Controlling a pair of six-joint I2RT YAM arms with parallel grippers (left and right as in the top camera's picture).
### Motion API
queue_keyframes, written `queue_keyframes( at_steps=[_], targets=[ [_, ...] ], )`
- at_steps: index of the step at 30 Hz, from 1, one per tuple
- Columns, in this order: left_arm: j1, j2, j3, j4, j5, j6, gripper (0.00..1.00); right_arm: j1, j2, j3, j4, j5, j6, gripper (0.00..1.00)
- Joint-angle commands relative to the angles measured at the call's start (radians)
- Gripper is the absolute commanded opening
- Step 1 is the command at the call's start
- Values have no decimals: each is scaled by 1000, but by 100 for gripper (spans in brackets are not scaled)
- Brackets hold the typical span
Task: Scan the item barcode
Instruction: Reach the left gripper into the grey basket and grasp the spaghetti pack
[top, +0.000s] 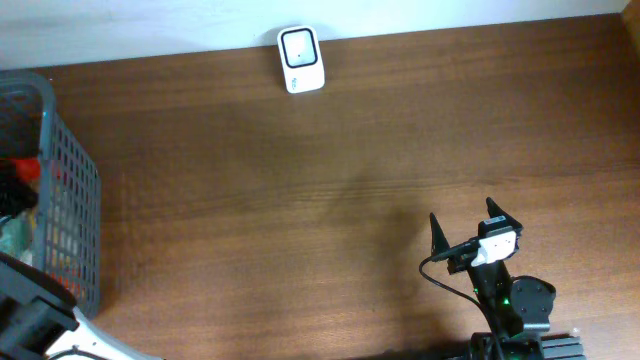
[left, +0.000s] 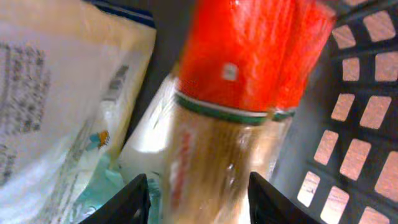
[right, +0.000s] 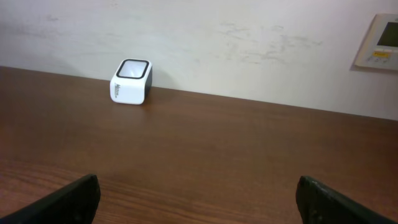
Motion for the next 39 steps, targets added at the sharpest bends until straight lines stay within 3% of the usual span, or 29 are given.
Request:
queue_keyframes(
  at_steps=[1,7,10,14,19,24,28,31,33,36,39],
  targets=[
    [3,-37,-7,-4,11,-6,52,-6,-6,-8,-1,2,-3,99],
    [1,-39,-8,-27,56,-6,67,-6,-7,-8,-1,2,-3,99],
    [1,-46,106,-66,163,-6,78,-6,-7,-8,-1,2,-3,99],
    [-6,-61,164,-113,176,-5,88,-6,-6,-8,-1,2,-3,99],
    [-6,-39,94,-160,175,90,70,-6,-6,-8,-1,2,-3,99],
    [-6,-23,-97,-71,167,93,70,-6,-7,-8,-1,2,-3,99],
    [1,-23,-289,92,166,93,80,-6,-7,-8,-1,2,-3,99],
    [1,-23,-401,194,167,93,80,-6,-6,-8,-1,2,-3,99],
    [1,-23,-433,222,167,93,69,-6,-7,-8,-1,2,-3,99],
    [1,-24,-418,217,167,79,20,-6,-6,-8,-1,2,-3,99],
    [1,-24,-308,125,167,58,0,-6,-6,-8,-1,2,-3,99]
  ],
)
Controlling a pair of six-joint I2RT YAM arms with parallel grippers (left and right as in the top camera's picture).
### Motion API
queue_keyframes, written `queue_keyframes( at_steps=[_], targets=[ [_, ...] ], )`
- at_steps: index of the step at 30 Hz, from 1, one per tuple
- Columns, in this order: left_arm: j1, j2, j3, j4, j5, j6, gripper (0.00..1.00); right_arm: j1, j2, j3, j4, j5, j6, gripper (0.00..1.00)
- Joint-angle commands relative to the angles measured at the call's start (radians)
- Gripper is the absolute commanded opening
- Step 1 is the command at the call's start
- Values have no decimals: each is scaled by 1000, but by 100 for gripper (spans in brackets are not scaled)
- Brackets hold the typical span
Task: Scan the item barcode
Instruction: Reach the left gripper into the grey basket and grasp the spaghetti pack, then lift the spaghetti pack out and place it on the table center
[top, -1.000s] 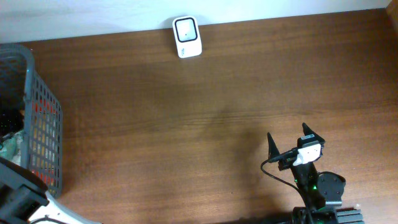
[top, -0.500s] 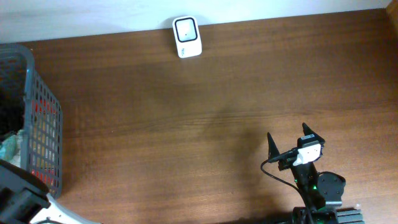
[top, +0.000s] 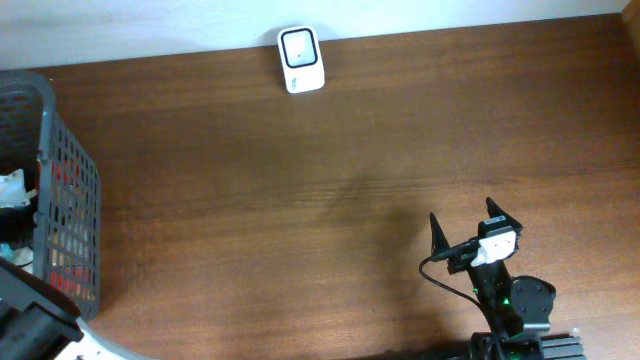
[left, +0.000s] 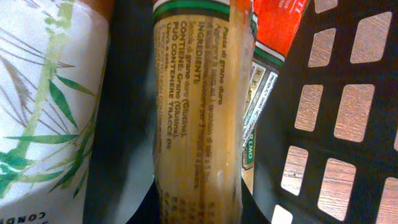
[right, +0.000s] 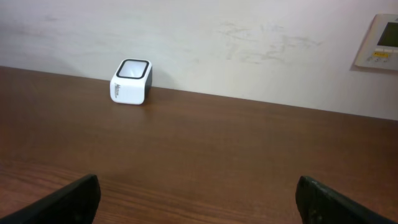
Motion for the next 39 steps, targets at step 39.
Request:
queue_keyframes(
  at_steps=[39],
  targets=[
    [-1379,77,215,27,-409,-1202,0,-6,-6,-8,-1,2,-3,99]
  ],
)
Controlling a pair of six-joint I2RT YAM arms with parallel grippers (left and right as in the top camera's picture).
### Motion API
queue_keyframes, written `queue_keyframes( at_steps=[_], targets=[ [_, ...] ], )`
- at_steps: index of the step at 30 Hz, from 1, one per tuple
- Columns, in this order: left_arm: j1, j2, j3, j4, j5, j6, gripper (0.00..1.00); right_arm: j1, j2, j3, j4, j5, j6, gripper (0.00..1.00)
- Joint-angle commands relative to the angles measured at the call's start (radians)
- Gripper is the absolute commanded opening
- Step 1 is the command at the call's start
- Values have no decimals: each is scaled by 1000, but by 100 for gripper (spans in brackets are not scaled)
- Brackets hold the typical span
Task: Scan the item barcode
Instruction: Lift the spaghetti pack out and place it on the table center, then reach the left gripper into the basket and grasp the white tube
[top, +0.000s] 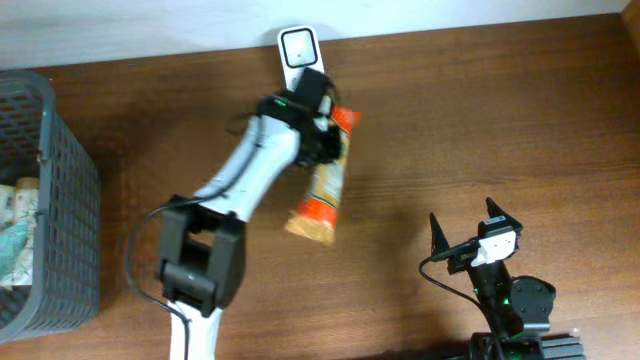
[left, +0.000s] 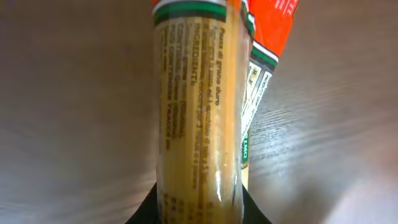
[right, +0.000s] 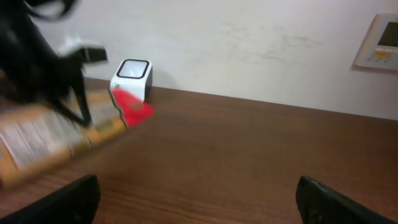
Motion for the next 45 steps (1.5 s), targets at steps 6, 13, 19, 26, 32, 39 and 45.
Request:
queue_keyframes(
  at_steps=[6,13,19,26,32,39,45],
  targets=[
    [-226,-25,-140,72,-488,-582,19,-6,-7,-7,-1,2,-3,99],
    [-172,-108,5,9,-489,-45,99,-6,-7,-7,-1,2,-3,99],
    [98,-360,225,-155,-534,173,99,-6,-7,-7,-1,2,-3,99],
    [763,-526,222,-338,-541,200,99,-6,-7,-7,-1,2,-3,99],
    [1051,-515,3,-206,-451,313,99,-6,-7,-7,-1,2,-3,99],
    [1184,-447,-377,207,-282,654,98,-6,-7,-7,-1,2,-3,99],
    [1209,-256,-392,293,-282,730,97,-6,-7,-7,-1,2,-3,99]
  ],
)
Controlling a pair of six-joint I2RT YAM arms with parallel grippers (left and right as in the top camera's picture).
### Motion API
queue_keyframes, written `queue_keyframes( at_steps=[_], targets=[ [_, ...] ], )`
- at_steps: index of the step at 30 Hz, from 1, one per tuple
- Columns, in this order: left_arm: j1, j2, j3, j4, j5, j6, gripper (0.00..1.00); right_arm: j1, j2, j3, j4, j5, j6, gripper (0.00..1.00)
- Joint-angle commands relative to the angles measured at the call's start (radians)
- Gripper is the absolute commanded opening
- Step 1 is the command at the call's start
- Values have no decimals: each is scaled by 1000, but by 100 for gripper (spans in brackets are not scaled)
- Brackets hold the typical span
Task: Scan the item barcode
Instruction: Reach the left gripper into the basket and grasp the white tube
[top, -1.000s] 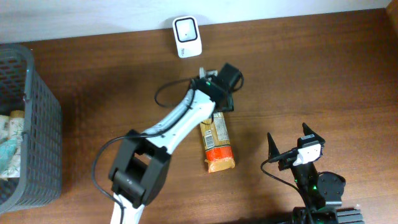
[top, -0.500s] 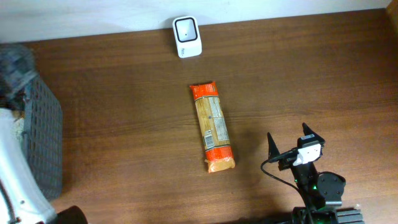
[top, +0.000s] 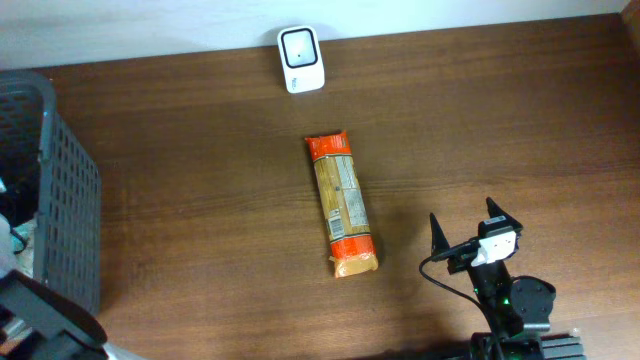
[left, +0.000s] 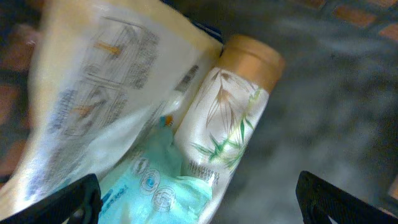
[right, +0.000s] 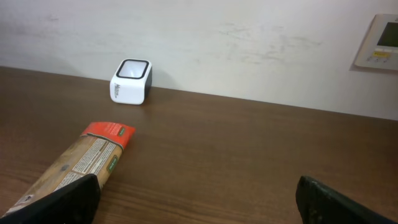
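A long spaghetti pack (top: 341, 215) with red ends lies flat on the table's middle, one red end toward the white barcode scanner (top: 301, 60) at the back edge. The right wrist view also shows the pack (right: 81, 165) and the scanner (right: 131, 81). My left gripper (left: 199, 208) is open inside the grey basket (top: 70, 200), over a white bottle (left: 230, 118) with a gold cap. My right gripper (right: 199, 205) is open and holds nothing, near the front right (top: 466, 222).
Inside the basket lie a white printed bag (left: 93, 93) and a teal pack (left: 149, 186) beside the bottle. A wall panel (right: 379, 40) hangs behind the table at the right. The basket stands at the table's left edge.
The spaghetti pack was in my left gripper close to the scanner; now it lies let go on the table's middle. My left gripper is open, back over the basket's contents.
My left gripper was open around the spaghetti pack in the basket, then shut on it there. Later it held the pack up by the scanner. Now the pack rests on the table and the left gripper is open in the basket. The right arm stayed still.
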Motion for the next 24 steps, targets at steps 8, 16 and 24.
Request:
queue_keyframes(
  at_steps=[8,16,24],
  targets=[
    [1,178,-4,66,19,84,61,-6,-6,-7,-1,2,-4,99],
    [-5,148,53,14,19,46,6,-6,-7,-7,-1,2,-3,99],
    [-17,-217,242,-81,19,-98,0,-6,-6,-7,-1,2,-3,99]
  ],
)
